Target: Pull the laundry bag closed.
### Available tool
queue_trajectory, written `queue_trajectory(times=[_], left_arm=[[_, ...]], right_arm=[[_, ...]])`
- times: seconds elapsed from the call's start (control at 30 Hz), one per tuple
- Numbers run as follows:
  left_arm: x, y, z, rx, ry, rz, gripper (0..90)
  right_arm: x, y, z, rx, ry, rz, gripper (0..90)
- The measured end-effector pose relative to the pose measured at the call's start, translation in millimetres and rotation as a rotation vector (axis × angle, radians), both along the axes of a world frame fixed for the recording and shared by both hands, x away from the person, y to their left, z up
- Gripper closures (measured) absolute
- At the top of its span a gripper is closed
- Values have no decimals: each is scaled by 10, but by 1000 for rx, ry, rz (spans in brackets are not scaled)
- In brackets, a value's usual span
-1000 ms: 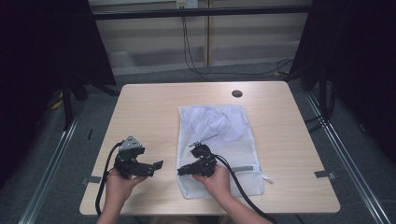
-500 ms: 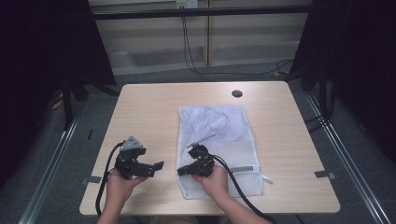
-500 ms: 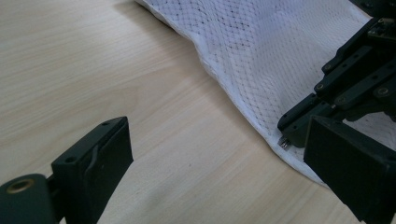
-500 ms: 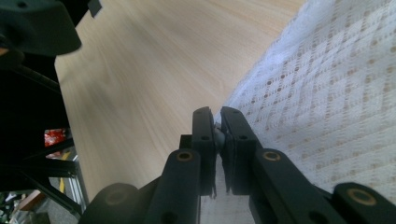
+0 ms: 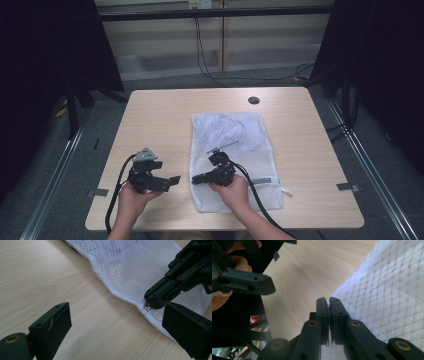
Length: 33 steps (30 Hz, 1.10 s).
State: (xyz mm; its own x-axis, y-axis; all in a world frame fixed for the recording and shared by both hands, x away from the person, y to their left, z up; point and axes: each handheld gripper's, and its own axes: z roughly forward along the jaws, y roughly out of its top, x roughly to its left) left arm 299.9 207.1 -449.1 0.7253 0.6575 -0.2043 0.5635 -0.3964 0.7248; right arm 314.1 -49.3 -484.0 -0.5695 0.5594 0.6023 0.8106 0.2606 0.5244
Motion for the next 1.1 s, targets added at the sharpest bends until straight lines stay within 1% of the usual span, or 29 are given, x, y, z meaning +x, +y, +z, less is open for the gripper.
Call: queue_trajectory(times=[0.1, 0.17, 0.27, 0.33, 0.37, 0.4, 0.47, 0.7, 0.87, 1.03, 1.1], left_arm=[[0, -39, -17, -19, 16, -15, 85], [1, -56, -27, -23, 22, -17, 86], [4, -85, -54, -44, 45, -27, 86], [4, -106, -65, -54, 50, -30, 85], [5, -117, -67, -45, 48, -32, 86], [5, -126, -69, -48, 52, -35, 86], [7, -143, -79, -48, 54, -39, 85], [14, -214, -119, -79, 87, -58, 93], [22, -256, -139, -82, 101, -77, 103], [31, -299, -172, -98, 129, -102, 131], [33, -318, -184, -107, 143, -99, 138]], right_arm=[[-2, -18, 10, 4, 2, -2, 861], [-1, -30, 13, 16, 5, -7, 862], [1, -51, 32, 24, 10, -11, 861], [3, -61, 38, 27, 12, -10, 861], [6, -69, 39, 29, 6, -10, 861], [6, -74, 44, 36, 15, -13, 861], [7, -83, 48, 36, 15, -16, 861], [6, -103, 71, 46, 9, -17, 862], [2, -116, 91, 47, 0, -17, 862], [3, -139, 115, 56, -4, -23, 862], [1, -146, 126, 60, -9, -23, 862]])
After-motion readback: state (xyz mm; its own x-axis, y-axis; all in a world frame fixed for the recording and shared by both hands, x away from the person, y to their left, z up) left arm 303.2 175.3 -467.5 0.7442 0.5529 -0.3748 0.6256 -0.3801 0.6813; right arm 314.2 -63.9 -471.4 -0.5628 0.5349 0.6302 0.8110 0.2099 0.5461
